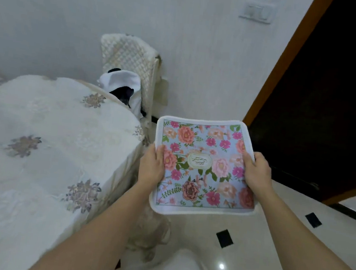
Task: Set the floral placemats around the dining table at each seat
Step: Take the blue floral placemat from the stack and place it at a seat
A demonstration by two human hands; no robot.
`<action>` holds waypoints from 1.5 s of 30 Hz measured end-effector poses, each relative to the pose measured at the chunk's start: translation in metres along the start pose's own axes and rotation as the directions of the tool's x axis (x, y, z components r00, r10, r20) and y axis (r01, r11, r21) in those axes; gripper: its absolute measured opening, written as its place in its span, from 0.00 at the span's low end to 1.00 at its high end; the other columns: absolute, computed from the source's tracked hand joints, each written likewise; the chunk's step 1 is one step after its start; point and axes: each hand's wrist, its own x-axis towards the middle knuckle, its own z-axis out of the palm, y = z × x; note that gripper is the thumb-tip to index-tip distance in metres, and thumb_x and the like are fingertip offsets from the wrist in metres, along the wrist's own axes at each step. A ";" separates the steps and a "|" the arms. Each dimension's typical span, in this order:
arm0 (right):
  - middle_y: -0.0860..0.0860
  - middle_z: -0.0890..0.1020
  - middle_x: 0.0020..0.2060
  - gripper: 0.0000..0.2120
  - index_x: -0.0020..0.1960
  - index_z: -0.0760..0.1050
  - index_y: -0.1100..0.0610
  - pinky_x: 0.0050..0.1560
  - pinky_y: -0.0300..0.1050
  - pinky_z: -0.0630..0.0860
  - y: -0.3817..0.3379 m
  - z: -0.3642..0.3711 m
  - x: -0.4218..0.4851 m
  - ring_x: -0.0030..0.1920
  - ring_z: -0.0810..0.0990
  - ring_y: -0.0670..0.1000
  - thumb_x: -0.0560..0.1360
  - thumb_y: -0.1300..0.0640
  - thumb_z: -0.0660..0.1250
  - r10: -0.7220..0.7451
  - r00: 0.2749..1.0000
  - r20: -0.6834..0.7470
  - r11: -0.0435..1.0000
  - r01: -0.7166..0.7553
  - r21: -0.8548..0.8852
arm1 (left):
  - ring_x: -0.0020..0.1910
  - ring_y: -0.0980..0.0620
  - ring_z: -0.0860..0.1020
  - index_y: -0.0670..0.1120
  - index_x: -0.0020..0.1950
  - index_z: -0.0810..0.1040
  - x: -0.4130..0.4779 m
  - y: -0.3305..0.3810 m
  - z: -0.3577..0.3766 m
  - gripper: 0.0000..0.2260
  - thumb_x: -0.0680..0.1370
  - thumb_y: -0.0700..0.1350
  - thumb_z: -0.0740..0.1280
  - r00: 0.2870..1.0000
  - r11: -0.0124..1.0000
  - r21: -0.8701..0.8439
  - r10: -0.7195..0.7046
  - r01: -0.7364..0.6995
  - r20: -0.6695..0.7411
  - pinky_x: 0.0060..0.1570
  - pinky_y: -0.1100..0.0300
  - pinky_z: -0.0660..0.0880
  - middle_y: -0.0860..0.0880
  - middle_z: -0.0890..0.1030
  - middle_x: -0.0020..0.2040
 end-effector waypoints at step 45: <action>0.52 0.76 0.43 0.13 0.52 0.70 0.58 0.46 0.48 0.72 -0.229 0.480 0.018 0.45 0.76 0.55 0.83 0.50 0.54 -0.305 0.334 0.892 0.826 0.559 0.073 | 0.43 0.52 0.80 0.48 0.51 0.74 0.033 -0.235 -0.230 0.08 0.82 0.51 0.62 0.293 0.704 -0.494 -0.682 0.510 -0.670 0.40 0.58 0.76 0.52 0.80 0.43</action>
